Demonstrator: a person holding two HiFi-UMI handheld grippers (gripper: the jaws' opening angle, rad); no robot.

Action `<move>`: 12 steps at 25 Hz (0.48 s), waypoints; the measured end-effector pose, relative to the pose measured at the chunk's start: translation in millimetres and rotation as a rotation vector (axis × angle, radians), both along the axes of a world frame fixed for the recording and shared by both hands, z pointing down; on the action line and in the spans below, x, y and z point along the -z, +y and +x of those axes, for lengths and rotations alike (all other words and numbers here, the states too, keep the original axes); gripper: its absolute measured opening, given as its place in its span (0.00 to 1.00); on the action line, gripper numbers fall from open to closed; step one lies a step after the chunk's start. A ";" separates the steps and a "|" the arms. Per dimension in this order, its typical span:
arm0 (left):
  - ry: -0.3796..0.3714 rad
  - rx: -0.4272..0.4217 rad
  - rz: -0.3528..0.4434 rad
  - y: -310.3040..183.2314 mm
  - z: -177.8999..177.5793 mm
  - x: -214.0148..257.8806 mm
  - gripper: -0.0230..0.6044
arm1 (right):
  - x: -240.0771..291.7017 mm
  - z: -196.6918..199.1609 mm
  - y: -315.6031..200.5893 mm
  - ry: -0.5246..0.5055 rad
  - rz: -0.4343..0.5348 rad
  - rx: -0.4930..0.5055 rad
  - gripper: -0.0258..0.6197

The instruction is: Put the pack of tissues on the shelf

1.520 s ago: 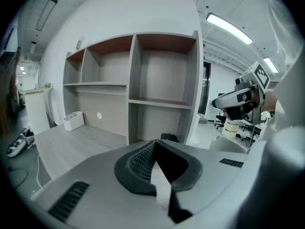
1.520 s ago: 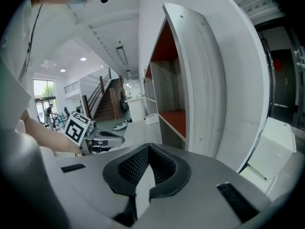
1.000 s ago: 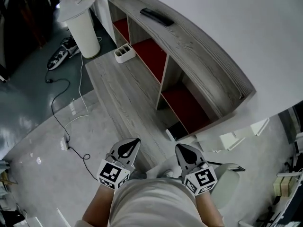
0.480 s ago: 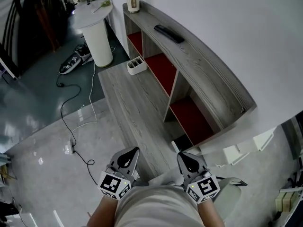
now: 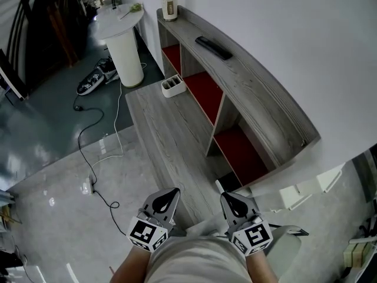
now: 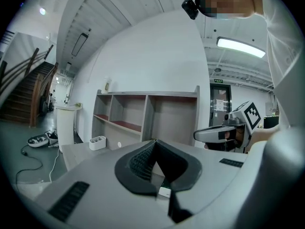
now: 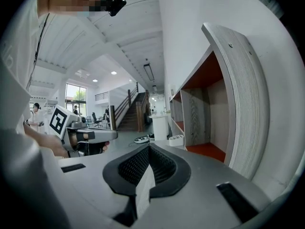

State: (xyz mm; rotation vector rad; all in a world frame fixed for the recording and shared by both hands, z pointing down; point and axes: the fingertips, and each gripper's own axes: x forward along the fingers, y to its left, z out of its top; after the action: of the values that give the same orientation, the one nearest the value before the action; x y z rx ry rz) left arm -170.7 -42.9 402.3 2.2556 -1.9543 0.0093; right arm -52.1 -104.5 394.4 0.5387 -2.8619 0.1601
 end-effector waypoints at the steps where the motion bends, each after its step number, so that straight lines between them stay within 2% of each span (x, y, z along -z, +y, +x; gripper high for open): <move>1: 0.000 -0.005 0.000 -0.2 0.7 0.9 0.06 | 0.2 -0.2 -0.1 0.001 0.000 -0.001 0.08; 8: -0.008 0.001 0.012 -3.1 -4.7 4.6 0.06 | -5.7 1.0 -2.1 0.014 -0.011 -0.016 0.08; 12: -0.024 -0.012 -0.013 -5.0 -4.6 -1.9 0.06 | -6.9 1.3 -3.7 0.015 -0.013 -0.019 0.08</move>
State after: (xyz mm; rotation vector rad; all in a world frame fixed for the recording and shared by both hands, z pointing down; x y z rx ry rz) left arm -175.3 -47.9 404.3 2.2692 -1.9474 0.0499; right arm -50.8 -108.2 401.3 0.5630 -2.8403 0.1767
